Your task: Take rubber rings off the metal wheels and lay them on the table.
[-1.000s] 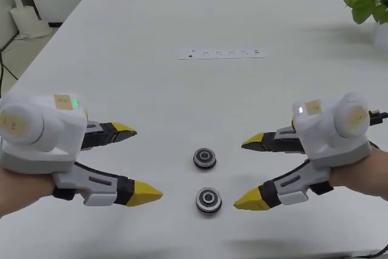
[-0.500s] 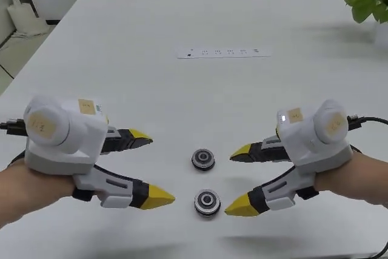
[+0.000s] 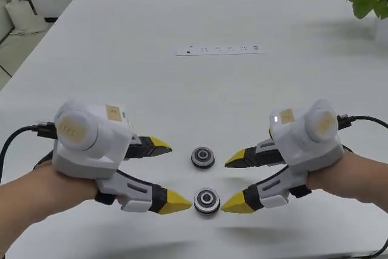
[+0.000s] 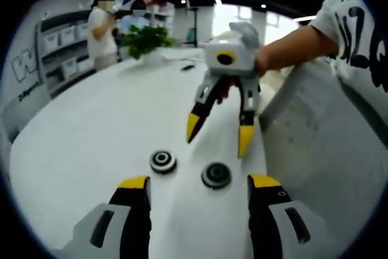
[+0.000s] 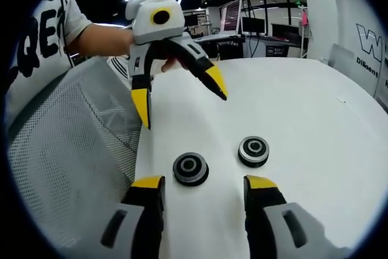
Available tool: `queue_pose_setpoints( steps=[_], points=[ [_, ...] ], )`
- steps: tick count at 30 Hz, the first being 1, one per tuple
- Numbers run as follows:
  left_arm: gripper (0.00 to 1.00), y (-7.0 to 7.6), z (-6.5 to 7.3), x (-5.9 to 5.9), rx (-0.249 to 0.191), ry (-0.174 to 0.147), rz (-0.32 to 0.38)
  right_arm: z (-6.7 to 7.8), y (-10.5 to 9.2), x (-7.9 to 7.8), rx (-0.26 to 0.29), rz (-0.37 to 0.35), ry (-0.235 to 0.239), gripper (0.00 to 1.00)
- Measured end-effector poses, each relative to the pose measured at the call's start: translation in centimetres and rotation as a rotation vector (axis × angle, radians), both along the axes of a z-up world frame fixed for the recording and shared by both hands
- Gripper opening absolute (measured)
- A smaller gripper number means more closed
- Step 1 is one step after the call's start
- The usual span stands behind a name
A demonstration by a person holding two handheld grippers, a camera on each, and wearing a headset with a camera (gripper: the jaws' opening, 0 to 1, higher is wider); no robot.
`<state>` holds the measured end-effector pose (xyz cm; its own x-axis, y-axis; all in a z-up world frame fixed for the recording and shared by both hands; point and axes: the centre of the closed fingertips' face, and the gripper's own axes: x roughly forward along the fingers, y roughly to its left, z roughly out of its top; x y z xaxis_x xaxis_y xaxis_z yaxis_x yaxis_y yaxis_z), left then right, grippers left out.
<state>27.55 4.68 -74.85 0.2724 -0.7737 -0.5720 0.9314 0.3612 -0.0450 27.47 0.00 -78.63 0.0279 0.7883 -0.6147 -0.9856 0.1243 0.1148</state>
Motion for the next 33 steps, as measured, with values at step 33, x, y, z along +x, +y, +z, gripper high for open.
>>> queue_pose_setpoints(
  steps=[33],
  points=[
    [0.39, -3.3, -2.7, -1.8, -0.003, 0.064, -0.085, -1.0, 1.0, -1.2, 0.007, 0.036, 0.021, 0.4]
  ],
)
